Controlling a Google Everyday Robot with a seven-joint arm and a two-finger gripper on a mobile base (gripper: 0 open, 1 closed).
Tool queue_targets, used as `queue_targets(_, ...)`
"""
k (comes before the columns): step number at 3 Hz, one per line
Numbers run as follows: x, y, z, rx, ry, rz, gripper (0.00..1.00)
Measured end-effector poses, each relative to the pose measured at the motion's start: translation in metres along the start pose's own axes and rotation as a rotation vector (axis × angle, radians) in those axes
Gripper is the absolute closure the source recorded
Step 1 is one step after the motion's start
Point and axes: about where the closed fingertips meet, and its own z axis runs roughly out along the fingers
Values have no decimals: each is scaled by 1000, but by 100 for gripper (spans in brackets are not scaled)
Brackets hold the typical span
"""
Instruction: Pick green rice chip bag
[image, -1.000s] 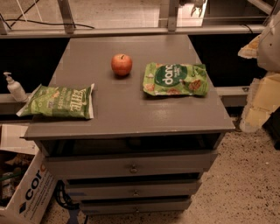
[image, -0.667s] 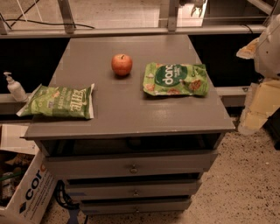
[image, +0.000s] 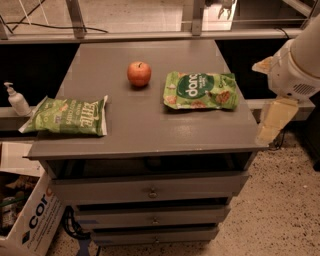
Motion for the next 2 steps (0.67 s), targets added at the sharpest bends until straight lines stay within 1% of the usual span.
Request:
queue_targets(1, -5, -39, 36, 16, -35, -16, 0)
queue_targets(2, -23, -75, 63, 38, -71, -36, 0)
